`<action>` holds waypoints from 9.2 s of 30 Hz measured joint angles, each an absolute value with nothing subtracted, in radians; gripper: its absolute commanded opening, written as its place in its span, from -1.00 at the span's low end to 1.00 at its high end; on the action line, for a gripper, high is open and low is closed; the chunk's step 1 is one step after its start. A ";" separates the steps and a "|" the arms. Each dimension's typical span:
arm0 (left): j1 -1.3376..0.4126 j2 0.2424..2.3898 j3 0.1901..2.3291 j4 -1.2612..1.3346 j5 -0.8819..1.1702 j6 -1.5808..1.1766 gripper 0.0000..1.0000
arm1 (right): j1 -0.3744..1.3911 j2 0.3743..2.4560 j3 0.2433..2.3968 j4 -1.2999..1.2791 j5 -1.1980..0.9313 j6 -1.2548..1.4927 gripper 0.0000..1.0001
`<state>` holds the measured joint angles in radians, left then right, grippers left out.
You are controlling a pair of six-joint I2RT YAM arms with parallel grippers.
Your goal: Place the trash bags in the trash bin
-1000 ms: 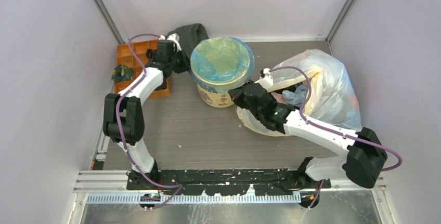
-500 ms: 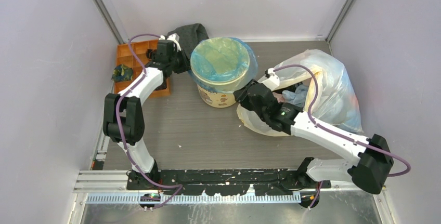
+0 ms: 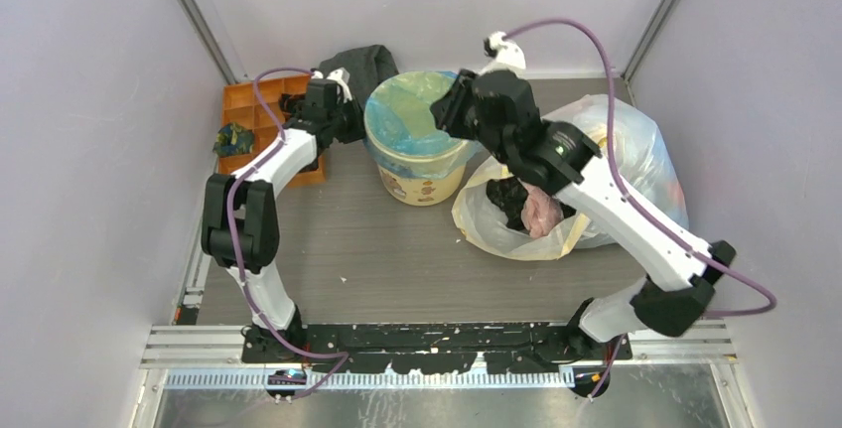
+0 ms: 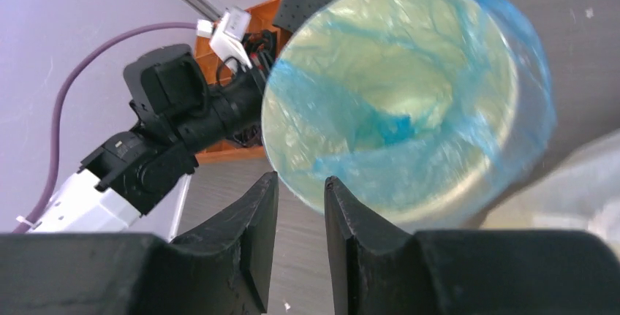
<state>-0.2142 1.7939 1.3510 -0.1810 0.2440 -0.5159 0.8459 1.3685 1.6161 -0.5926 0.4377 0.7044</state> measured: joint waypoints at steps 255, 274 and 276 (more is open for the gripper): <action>-0.399 1.627 1.618 -0.615 -0.067 -0.341 -0.99 | 0.707 2.267 2.138 -0.957 0.107 0.464 -0.99; -0.399 1.627 1.602 -0.595 -0.060 -0.358 -0.99 | 0.712 2.279 2.150 -0.951 0.163 0.580 -0.99; -0.399 1.627 1.602 -0.596 -0.065 -0.358 -0.99 | 0.712 2.278 2.150 -0.951 0.162 0.583 -0.99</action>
